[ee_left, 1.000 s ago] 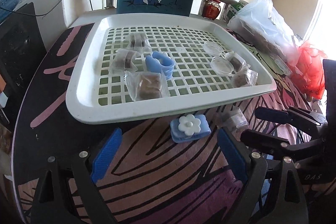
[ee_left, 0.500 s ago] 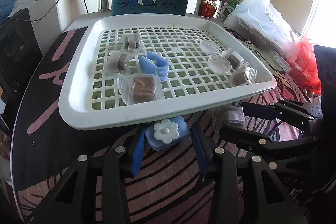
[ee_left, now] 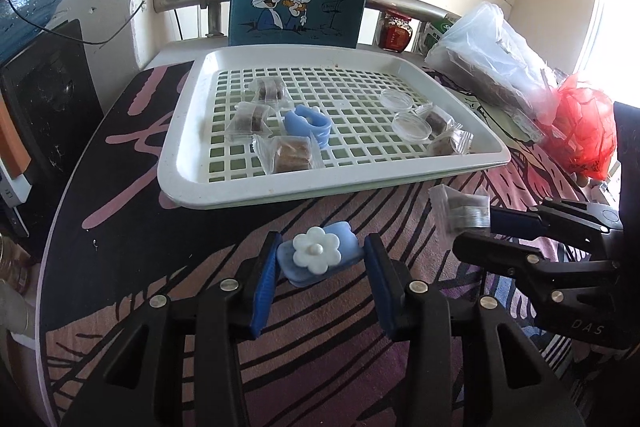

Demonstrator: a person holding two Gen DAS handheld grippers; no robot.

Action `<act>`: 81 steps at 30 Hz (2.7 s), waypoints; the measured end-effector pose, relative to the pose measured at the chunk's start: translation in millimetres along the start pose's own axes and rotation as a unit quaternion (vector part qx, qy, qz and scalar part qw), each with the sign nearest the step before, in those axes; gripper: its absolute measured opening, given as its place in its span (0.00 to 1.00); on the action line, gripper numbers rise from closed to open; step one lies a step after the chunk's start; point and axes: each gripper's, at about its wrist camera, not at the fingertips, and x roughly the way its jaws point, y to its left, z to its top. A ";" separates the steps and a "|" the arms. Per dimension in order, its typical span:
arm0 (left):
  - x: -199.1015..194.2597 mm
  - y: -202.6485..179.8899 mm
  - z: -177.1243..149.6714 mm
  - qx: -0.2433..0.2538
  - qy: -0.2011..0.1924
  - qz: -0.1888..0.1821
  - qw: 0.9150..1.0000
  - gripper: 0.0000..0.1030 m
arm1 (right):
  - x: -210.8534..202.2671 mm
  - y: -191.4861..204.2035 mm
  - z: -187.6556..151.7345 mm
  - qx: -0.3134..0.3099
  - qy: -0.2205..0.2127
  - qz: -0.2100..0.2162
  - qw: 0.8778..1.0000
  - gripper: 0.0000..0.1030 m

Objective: Organize objects

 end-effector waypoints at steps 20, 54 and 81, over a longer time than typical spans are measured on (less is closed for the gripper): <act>-13.6 1.7 -0.2 -0.003 -0.040 0.001 0.999 0.40 | -16.3 -20.9 -5.4 0.051 -0.052 0.018 0.997 0.29; -20.7 -1.1 -1.3 0.001 -0.059 0.004 0.998 0.40 | -26.0 -9.0 -8.3 0.020 -0.069 0.004 0.997 0.29; -19.9 0.1 -1.2 -0.001 -0.057 0.002 0.998 0.40 | -26.1 -9.0 -7.8 0.021 -0.068 0.004 0.997 0.29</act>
